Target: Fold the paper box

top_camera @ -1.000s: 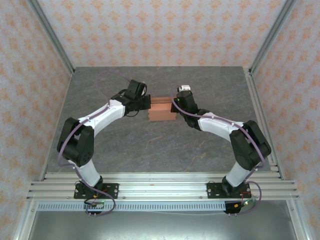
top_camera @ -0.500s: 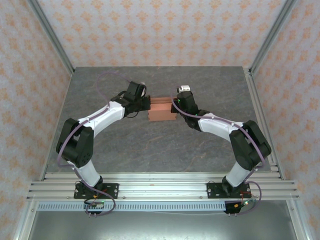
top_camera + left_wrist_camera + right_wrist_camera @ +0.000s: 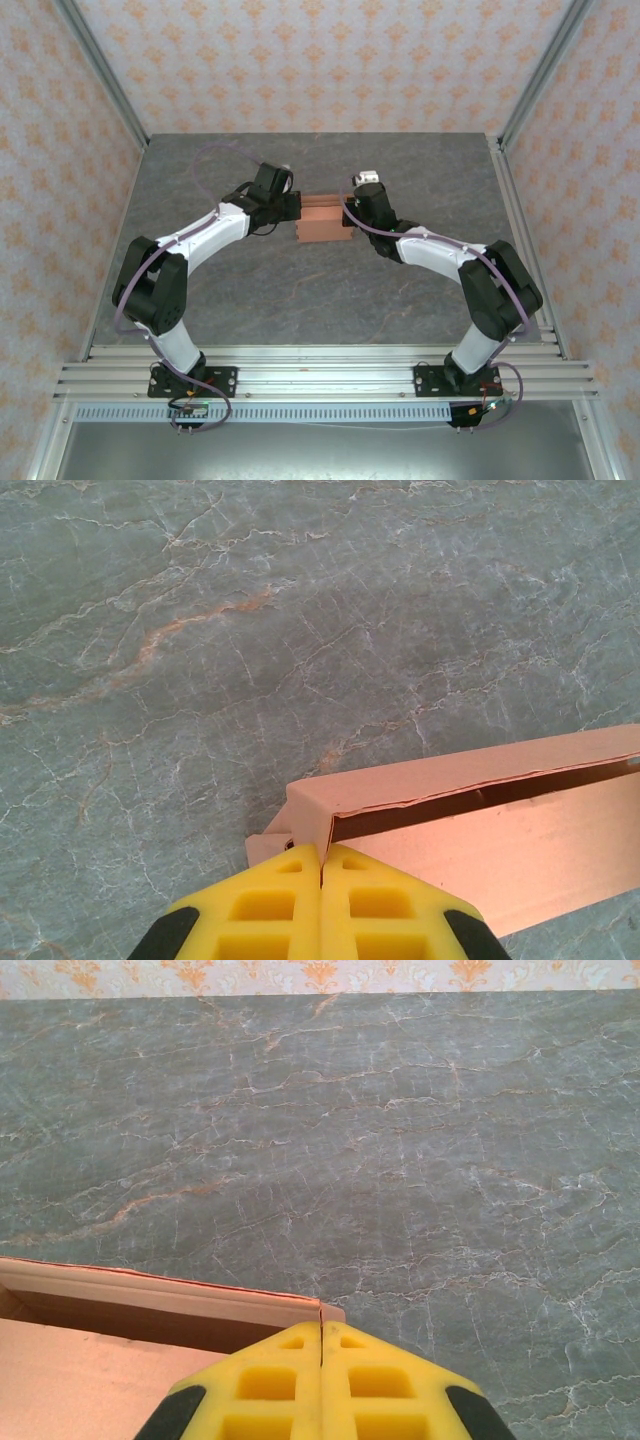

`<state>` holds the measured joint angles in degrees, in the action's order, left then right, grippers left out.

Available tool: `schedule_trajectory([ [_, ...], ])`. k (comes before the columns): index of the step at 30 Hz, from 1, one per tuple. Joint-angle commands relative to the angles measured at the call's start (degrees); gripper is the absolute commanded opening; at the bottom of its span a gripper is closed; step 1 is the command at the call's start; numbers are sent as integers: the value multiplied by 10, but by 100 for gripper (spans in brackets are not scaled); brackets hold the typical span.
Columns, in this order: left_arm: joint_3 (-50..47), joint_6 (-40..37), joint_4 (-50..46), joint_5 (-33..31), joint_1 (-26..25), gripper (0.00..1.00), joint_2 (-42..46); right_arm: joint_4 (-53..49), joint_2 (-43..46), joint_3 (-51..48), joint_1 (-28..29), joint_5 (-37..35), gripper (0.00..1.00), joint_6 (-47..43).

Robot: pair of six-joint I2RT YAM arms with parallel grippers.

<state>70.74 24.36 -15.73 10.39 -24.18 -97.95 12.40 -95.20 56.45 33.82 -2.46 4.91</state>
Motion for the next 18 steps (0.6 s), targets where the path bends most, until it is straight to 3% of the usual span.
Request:
schedule_trajectory([
  [1, -14, 1, -9, 3, -8, 0, 7, -66, -19, -27, 8, 23, 0, 12],
  [18, -15, -3, -14, -12, -8, 0, 11, -95, -8, -26, -3, 11, 0, -25],
])
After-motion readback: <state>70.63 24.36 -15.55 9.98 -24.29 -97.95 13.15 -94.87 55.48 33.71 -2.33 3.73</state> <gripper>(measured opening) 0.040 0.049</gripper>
